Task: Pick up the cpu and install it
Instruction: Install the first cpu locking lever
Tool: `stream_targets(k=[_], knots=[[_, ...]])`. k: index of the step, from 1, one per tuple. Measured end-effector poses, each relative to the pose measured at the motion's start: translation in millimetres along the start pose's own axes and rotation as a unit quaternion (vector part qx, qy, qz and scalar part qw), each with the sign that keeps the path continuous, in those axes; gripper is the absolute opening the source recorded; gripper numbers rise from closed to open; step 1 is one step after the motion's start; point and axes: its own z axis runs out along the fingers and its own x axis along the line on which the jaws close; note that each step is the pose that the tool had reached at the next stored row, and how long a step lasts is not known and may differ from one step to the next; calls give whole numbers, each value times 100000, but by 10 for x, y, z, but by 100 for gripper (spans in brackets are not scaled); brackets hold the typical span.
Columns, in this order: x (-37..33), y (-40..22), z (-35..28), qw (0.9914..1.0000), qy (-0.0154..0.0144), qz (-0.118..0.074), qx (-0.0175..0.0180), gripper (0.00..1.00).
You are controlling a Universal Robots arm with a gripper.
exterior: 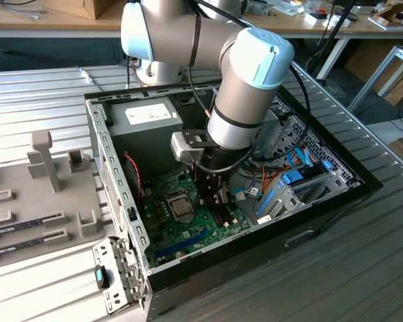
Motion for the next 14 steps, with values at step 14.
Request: stream_targets(k=[14], knots=[[29,-65,65,99996,940,82,-34,11]])
